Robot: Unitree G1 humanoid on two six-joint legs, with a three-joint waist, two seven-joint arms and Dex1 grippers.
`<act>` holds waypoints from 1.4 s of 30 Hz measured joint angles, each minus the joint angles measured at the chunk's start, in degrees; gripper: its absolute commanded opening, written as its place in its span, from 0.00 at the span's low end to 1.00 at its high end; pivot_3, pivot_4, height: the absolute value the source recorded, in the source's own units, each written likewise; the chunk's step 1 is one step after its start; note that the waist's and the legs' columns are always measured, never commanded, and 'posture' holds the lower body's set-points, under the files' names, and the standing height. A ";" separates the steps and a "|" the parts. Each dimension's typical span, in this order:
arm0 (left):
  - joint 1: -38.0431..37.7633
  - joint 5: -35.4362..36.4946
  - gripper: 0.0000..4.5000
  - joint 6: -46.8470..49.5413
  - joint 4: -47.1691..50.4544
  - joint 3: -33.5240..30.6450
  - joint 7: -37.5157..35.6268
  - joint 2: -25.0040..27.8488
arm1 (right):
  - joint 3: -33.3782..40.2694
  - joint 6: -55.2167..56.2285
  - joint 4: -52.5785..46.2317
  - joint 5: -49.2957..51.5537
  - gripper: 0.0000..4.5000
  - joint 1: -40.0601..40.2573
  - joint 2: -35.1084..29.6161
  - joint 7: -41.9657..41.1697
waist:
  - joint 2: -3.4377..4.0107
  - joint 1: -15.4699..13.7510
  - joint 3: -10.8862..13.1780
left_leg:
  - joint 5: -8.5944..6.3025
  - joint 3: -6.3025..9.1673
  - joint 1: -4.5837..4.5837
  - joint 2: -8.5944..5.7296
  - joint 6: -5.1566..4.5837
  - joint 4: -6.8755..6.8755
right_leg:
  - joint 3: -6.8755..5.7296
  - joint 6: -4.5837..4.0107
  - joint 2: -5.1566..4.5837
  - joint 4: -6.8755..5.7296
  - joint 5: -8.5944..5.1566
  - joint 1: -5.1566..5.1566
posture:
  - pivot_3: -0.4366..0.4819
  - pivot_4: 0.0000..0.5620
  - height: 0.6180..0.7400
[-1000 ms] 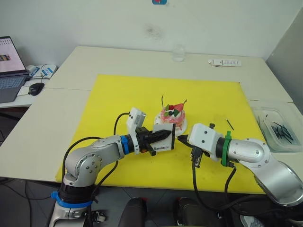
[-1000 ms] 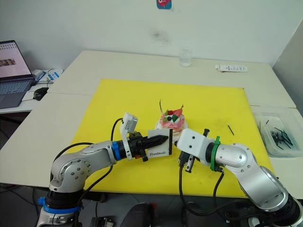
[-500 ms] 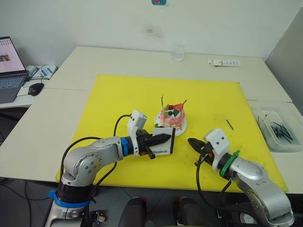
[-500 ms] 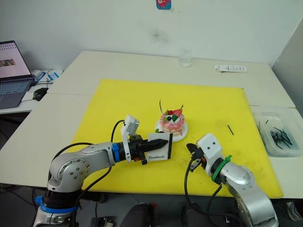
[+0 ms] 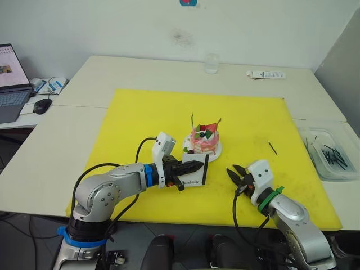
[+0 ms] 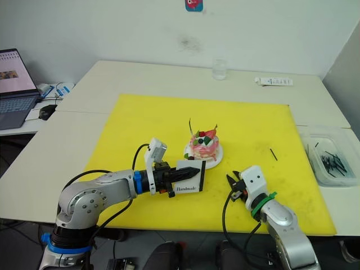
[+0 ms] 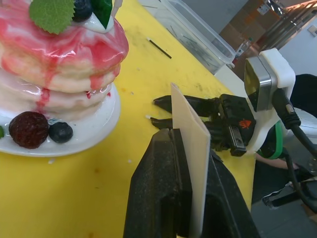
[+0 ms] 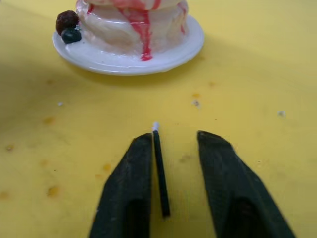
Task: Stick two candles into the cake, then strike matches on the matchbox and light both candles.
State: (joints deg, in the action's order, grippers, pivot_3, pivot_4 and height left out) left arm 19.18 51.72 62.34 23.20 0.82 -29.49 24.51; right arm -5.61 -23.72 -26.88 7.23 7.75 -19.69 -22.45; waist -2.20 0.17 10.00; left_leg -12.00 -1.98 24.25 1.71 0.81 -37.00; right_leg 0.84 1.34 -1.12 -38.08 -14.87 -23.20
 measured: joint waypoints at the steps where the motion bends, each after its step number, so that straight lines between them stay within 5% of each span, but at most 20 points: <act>1: 0.00 0.00 0.00 0.04 0.07 0.00 0.01 0.00 | 0.00 0.79 0.06 -0.11 0.44 0.42 -0.11 -0.04 | 0.00 0.00 0.00 | 0.00 0.00 0.00 0.00 0.00 0.00 | 0.00 0.00 0.00 0.00 0.00 0.00 | 0.48 0.27 0.98; 18: -0.01 0.00 0.00 0.10 0.82 0.02 -0.31 0.07 | -0.83 1.46 1.25 -1.50 0.44 -0.31 0.69 0.05 | 0.00 0.04 -0.02 | 0.00 0.00 -0.11 0.05 0.00 0.00 | 0.03 -0.05 -0.01 -0.04 0.02 0.03 | 0.48 0.27 0.98; 25: -0.12 -0.08 0.00 -0.02 0.82 0.06 -1.07 0.09 | -1.92 -1.57 1.01 -1.83 0.03 -1.70 0.76 0.43 | -0.02 0.05 -0.10 | 0.00 0.00 -0.20 0.07 0.00 0.00 | 0.05 -0.09 -0.02 -0.05 0.05 0.09 | 0.48 0.27 0.98; 32: -0.19 -0.01 0.00 0.18 0.78 -0.04 -0.71 -0.07 | -2.23 -2.62 -0.13 -1.49 0.01 -1.37 0.53 0.46 | -0.03 0.05 -0.12 | 0.00 -0.01 -0.21 0.06 0.00 0.02 | 0.06 -0.10 -0.02 -0.01 0.03 0.11 | 0.48 0.27 0.98; 38: -0.07 4.59 0.00 6.45 -3.50 -2.99 3.18 -2.37 | -2.40 -7.08 -7.18 -0.15 0.01 -2.96 -5.26 -3.69 | 0.00 0.08 -0.11 | 0.00 0.02 -0.11 0.06 0.00 0.01 | 0.03 -0.09 -0.01 -0.03 0.03 0.02 | 0.48 0.27 0.98; 42: 2.45 5.94 0.00 9.47 -7.43 -4.45 5.41 -3.92 | -4.43 -9.86 -14.35 0.65 0.01 -10.59 -15.48 -10.96 | 0.01 0.02 -0.08 | 0.01 0.03 -0.12 -0.02 -0.01 -0.01 | -0.09 -0.01 0.06 -0.03 0.08 0.03 | 0.48 0.27 0.98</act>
State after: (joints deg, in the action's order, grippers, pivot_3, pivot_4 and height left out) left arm 21.62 57.66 71.80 15.77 -3.64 -24.08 20.59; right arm -10.03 -33.57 -41.23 7.88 -2.84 -35.17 -33.41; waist -2.19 0.18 9.92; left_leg -11.99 -1.95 24.13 1.69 0.80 -37.01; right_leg 0.75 1.33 -1.06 -38.11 -14.79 -23.17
